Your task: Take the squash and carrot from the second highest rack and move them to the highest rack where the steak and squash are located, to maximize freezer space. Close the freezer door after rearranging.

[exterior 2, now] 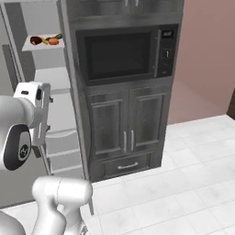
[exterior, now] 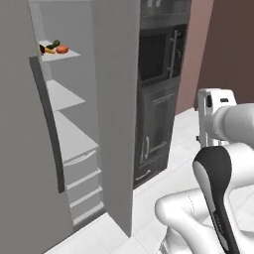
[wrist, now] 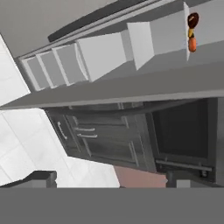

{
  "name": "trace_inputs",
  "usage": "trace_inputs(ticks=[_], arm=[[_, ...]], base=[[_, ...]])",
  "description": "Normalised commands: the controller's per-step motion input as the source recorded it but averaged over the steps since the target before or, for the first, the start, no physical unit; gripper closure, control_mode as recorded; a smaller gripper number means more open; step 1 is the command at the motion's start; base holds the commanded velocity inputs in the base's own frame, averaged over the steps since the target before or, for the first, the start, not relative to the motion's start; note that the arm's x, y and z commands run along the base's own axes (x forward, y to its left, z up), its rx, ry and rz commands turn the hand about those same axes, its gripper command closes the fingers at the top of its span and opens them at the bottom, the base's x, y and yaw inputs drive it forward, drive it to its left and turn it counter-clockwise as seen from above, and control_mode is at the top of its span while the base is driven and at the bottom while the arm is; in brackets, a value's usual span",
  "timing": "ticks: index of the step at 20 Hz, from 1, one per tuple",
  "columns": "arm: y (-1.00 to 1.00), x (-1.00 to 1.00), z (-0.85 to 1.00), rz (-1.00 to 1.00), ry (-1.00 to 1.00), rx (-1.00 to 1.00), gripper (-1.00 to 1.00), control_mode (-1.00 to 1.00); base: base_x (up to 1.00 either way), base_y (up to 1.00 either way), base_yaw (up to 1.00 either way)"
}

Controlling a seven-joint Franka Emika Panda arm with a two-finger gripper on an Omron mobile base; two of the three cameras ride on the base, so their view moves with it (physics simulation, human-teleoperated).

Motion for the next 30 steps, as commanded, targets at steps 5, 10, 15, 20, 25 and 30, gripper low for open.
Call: trace_inputs(ticks=[5, 10, 15, 20, 25, 30], arm=[[0.00, 0.00, 0.00, 0.00, 0.00, 0.00, -1.00, 1.00], [0.00, 0.00, 0.00, 0.00, 0.00, 0.00, -1.00, 1.00], [0.00, 0.00, 0.00, 0.00, 0.00, 0.00, -1.00, 1.00], [0.00, 0.00, 0.00, 0.00, 0.00, 0.00, -1.00, 1.00], [0.00, 0.00, 0.00, 0.00, 0.00, 0.00, -1.00, 1.00], [0.00, 0.00, 0.00, 0.00, 0.00, 0.00, -1.00, 1.00]], base=[[0.32, -0.82, 0.16], [0.53, -0.69, 0.32], [0.71, -0.30, 0.60], [0.65, -0.28, 0.70], [0.42, -0.74, 0.53], [0.41, -0.60, 0.57]])
